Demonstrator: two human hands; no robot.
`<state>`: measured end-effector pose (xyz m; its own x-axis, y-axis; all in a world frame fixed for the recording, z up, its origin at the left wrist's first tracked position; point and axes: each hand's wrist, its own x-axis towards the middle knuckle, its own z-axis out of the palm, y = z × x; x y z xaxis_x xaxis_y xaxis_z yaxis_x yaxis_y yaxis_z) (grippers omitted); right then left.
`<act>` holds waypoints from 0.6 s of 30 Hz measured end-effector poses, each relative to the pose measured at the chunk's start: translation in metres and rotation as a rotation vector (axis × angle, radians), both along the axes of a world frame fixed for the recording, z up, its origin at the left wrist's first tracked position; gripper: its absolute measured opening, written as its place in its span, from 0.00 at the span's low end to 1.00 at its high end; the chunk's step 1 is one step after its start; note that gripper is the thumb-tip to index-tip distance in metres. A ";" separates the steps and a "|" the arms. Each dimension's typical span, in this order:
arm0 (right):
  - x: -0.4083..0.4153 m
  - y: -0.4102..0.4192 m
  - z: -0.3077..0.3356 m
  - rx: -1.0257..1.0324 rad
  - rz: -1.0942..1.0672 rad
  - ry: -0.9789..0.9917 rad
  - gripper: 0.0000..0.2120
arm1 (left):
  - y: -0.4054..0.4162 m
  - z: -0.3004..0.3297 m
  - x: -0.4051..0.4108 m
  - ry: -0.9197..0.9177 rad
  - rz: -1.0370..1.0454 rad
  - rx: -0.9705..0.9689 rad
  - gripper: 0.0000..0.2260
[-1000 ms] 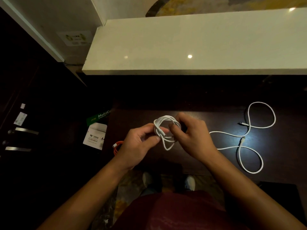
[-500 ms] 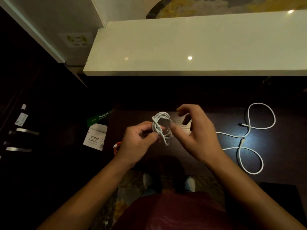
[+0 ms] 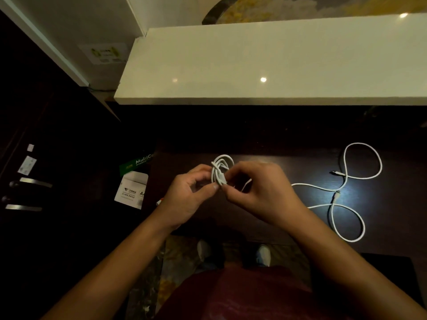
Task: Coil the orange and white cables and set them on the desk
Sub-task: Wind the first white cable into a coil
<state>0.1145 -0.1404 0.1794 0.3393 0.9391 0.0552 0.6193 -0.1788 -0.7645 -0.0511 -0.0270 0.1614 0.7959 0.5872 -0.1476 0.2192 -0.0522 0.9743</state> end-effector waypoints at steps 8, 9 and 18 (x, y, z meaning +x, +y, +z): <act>-0.007 -0.002 0.006 0.003 0.064 -0.382 0.19 | 0.005 -0.002 0.002 0.060 -0.003 -0.012 0.12; -0.007 -0.001 0.005 -0.032 0.081 -0.408 0.19 | 0.006 -0.004 0.002 0.073 -0.004 0.003 0.12; -0.009 0.003 -0.004 -0.010 0.054 -0.365 0.17 | 0.008 0.002 0.004 0.059 0.084 0.118 0.25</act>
